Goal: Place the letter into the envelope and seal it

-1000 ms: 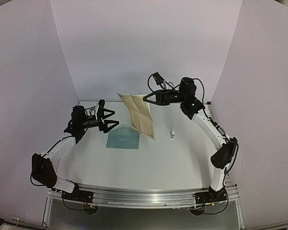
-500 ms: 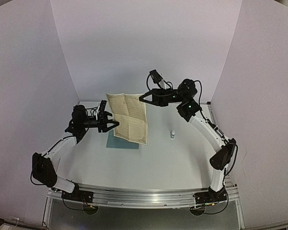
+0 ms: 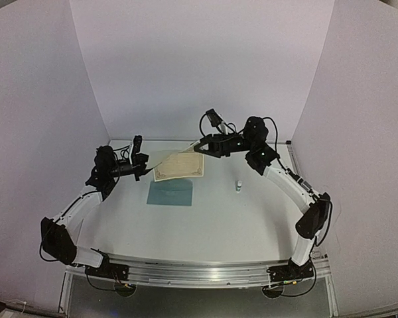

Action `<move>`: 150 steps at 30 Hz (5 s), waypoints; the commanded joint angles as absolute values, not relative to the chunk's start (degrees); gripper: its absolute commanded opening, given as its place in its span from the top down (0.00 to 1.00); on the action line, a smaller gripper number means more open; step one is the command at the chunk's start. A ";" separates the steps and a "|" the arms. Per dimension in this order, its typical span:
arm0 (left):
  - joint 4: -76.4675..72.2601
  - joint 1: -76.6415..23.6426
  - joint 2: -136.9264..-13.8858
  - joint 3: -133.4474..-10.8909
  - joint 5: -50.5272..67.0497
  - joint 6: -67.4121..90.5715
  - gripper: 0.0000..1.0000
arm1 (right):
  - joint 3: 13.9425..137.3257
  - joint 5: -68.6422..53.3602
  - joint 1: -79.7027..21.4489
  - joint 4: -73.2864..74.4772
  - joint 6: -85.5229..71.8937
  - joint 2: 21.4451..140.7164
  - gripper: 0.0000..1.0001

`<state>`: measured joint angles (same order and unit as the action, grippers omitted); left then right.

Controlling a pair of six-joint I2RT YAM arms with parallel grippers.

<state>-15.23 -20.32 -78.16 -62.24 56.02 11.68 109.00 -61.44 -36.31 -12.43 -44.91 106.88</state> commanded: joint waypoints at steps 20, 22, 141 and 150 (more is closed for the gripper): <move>24.54 -21.70 -74.37 -67.21 49.17 -63.03 1.00 | 97.31 -11.54 -47.93 27.59 26.71 91.82 0.12; 27.29 -22.32 -74.53 -68.64 49.48 -63.15 1.00 | 101.11 -15.59 -48.70 27.76 27.09 96.22 0.10; -24.73 -19.21 -68.36 -57.98 58.29 -0.79 0.79 | 115.76 -21.08 -50.11 -8.73 -33.08 109.16 1.00; -15.53 -19.26 -66.48 -57.52 54.73 -26.80 1.00 | 110.14 -15.77 -48.72 -6.63 -36.04 106.64 0.95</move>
<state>-20.66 -19.06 -68.30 -55.97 56.94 -7.64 113.47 -19.76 -49.76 -7.34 -33.91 109.14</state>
